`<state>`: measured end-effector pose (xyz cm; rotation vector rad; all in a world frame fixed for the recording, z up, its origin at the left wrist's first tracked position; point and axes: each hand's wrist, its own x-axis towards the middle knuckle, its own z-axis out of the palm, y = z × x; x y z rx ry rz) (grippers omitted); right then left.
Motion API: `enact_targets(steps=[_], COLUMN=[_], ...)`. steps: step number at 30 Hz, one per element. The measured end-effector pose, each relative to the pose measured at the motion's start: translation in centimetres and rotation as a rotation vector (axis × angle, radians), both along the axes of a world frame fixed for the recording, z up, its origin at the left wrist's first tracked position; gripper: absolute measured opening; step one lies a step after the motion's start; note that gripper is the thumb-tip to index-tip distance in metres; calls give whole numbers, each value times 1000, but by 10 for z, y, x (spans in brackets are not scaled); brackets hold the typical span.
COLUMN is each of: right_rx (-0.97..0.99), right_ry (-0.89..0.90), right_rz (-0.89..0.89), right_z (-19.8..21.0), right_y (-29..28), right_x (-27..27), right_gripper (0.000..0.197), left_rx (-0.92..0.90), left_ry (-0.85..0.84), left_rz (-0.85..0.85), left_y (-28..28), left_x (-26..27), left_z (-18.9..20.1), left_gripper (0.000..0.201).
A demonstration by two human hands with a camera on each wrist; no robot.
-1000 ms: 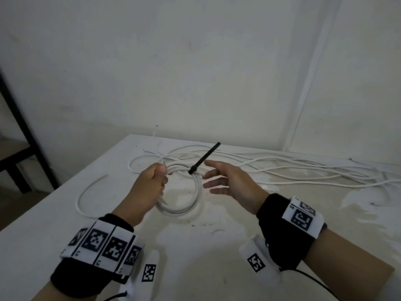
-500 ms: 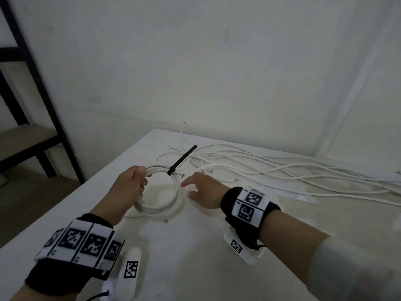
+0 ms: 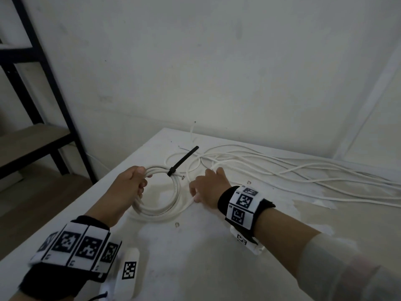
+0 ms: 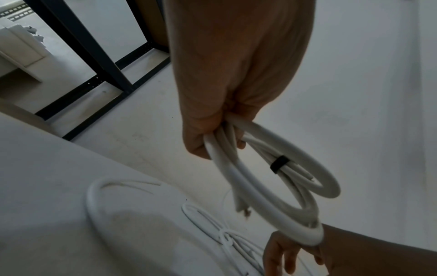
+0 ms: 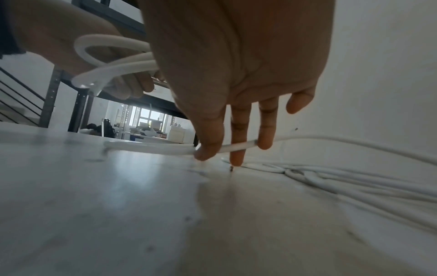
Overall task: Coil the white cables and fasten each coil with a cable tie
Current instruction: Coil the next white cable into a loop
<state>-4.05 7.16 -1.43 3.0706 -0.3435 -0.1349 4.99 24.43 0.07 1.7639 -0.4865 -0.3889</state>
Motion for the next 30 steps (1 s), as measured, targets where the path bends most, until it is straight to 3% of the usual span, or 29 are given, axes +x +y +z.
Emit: enact_targets(steps=[9,13,19,27,30], right_rx=[-95,-103,-78,-12,12], right_ry=[-199,-272,-341,-389,-421], right_rz=[-169,-235,-348,-409,-406], right_z=[31,46,56,60,63], right_y=[-45,-62,-80,-89,-88], right_x=[-12,-20,-35,-53,-57], right_gripper=[17,19,19,20,19], left_rx=[35,182,328,687,951], left_ry=[11,0,-45,-72,-281], left_rz=[12,-68,-57,-34,-72], left_y=[-1,-16,-39,-55,-54], left_x=[10,16,37,50,50], left_z=[-2,-12,-19,-19,-20], left_gripper=[32,33,29,30,34])
